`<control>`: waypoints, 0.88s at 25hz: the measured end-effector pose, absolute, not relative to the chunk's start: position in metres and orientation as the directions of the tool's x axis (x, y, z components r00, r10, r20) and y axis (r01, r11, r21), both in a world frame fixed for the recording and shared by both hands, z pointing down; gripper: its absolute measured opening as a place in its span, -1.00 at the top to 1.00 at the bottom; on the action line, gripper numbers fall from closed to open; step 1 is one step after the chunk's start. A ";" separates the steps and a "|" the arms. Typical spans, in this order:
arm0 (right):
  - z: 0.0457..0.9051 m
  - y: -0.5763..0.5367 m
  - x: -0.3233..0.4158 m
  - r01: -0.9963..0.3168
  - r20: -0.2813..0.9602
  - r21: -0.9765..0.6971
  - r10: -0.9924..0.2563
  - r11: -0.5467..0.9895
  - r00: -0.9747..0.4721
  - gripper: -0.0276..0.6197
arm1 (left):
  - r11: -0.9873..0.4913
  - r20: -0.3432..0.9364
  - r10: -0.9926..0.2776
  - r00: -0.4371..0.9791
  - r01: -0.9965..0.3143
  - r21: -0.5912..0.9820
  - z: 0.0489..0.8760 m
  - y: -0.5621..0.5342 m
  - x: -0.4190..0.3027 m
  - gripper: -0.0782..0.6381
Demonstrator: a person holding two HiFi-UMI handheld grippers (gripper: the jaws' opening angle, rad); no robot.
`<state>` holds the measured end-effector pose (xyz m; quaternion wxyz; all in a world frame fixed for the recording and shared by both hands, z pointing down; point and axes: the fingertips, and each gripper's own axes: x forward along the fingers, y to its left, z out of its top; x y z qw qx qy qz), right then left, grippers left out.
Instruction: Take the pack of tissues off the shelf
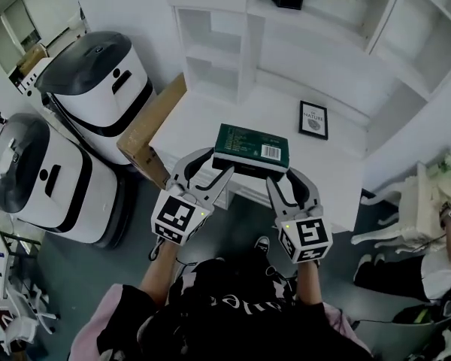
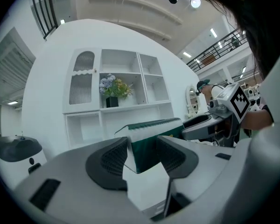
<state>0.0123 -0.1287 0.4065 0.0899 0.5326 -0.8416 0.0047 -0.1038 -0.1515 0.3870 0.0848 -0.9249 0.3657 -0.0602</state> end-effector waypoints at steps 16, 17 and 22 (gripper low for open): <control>0.426 -0.069 -0.025 -0.923 0.203 0.112 -0.918 0.367 -0.341 0.33 | -0.772 0.040 -0.630 0.776 -0.619 -0.145 0.409 -0.100 -0.139 0.23; 0.426 -0.069 -0.027 -0.923 0.203 0.114 -0.918 0.368 -0.341 0.33 | -0.772 0.039 -0.630 0.776 -0.619 -0.145 0.409 -0.100 -0.141 0.23; 0.425 -0.067 -0.027 -0.920 0.203 0.120 -0.916 0.374 -0.346 0.33 | -0.770 0.038 -0.631 0.775 -0.619 -0.152 0.408 -0.097 -0.141 0.23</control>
